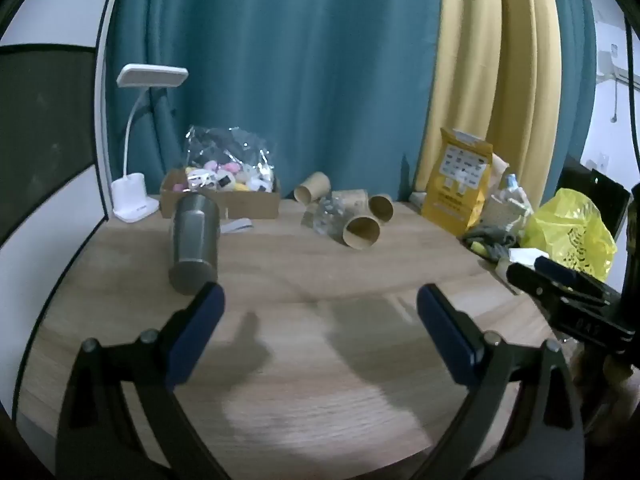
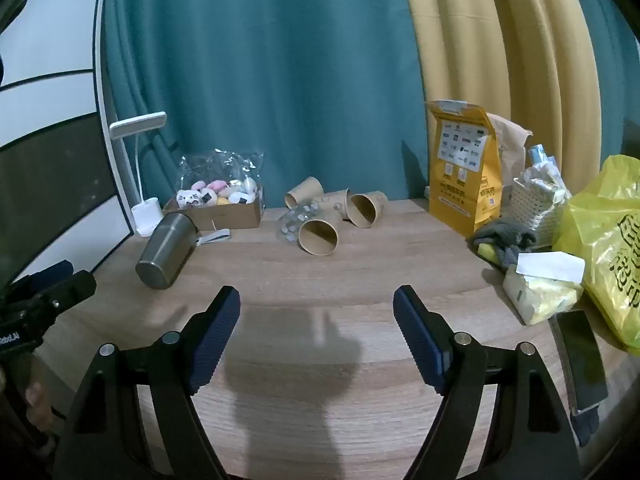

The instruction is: Flip cup upside down

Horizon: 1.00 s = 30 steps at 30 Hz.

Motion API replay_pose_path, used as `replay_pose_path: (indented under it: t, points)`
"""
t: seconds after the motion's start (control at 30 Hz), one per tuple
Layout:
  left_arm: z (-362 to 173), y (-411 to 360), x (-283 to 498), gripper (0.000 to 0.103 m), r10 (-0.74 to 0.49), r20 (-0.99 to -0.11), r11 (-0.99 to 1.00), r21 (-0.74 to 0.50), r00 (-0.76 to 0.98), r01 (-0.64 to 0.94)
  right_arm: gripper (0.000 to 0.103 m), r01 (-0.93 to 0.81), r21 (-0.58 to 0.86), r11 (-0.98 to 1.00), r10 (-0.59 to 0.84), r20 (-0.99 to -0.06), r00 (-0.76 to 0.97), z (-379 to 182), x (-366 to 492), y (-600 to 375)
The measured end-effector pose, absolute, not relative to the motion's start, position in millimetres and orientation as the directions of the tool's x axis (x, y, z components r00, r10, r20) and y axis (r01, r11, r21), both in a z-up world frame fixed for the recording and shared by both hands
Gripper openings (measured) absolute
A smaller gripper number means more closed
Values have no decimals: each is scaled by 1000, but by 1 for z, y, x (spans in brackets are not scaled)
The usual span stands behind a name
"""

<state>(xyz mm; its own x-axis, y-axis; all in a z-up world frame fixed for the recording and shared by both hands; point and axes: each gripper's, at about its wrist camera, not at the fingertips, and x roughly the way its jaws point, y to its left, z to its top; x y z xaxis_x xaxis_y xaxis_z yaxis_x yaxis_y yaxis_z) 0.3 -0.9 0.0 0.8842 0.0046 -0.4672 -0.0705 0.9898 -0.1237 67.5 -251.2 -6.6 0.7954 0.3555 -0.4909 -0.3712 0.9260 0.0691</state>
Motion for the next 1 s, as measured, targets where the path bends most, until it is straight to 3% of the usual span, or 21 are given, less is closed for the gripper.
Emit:
replay_pose_path:
  t: [0.1, 1.0]
  points:
    - [0, 2, 0, 98, -22, -468, 982, -175, 883, -68, 82, -371, 63, 927, 353, -489, 798, -7, 68, -251]
    - [-17, 9, 12, 98, 17, -492, 976, -181, 870, -121, 82, -369, 68, 927, 353, -488, 798, -4, 70, -255]
